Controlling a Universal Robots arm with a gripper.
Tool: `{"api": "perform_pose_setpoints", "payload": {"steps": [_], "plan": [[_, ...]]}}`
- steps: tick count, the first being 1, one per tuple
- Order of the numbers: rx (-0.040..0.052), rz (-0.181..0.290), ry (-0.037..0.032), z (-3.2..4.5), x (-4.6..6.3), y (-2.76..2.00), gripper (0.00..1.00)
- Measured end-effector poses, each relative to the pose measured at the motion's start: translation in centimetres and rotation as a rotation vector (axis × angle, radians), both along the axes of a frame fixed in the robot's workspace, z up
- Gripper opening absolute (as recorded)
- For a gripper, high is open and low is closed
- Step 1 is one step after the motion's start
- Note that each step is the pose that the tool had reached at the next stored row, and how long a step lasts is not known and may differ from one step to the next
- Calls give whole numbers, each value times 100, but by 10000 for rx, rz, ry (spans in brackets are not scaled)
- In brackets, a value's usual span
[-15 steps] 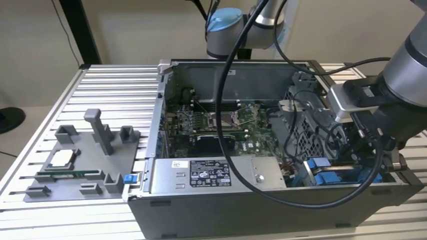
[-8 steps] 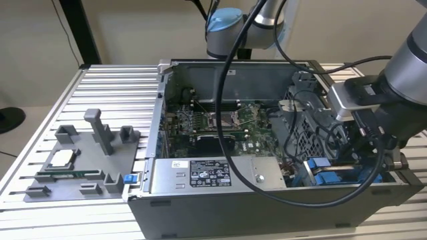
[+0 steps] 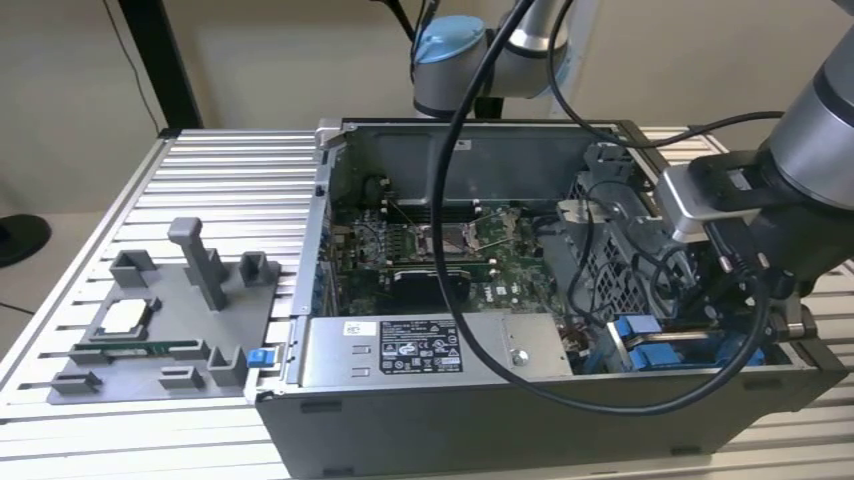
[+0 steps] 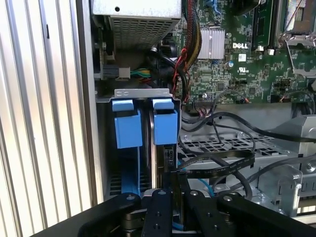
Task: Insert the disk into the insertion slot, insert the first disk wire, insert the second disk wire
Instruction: 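Insert the second disk wire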
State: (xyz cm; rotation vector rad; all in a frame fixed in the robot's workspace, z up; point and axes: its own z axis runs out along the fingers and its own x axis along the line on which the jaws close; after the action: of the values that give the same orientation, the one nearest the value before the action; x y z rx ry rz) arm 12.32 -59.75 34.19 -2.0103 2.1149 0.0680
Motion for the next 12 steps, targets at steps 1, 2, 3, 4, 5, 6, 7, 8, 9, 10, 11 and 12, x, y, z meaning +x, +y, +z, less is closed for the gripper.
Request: {"api": "perform_pose_setpoints", "payload": {"steps": [1,2,3,4,5,6,7,8,9,10,11,12], "plan": [[0,-1,-5,-5,-1,-1,0],[-1,-1,-11,-9,-1,-1,0],[-1,-1,-16,-12,-1,-1,0],[0,0,-22,-15,-1,0,0],[-1,0,-28,-17,-1,-1,0],[0,1,-30,-18,-1,0,0],[2,1,-33,-19,-1,1,0],[3,2,-39,-21,-1,1,0],[3,2,-44,-22,-1,1,0],[2,2,-50,-24,-1,2,0],[2,2,-56,-26,-1,3,0],[1,2,-58,-27,-1,4,0]]}}
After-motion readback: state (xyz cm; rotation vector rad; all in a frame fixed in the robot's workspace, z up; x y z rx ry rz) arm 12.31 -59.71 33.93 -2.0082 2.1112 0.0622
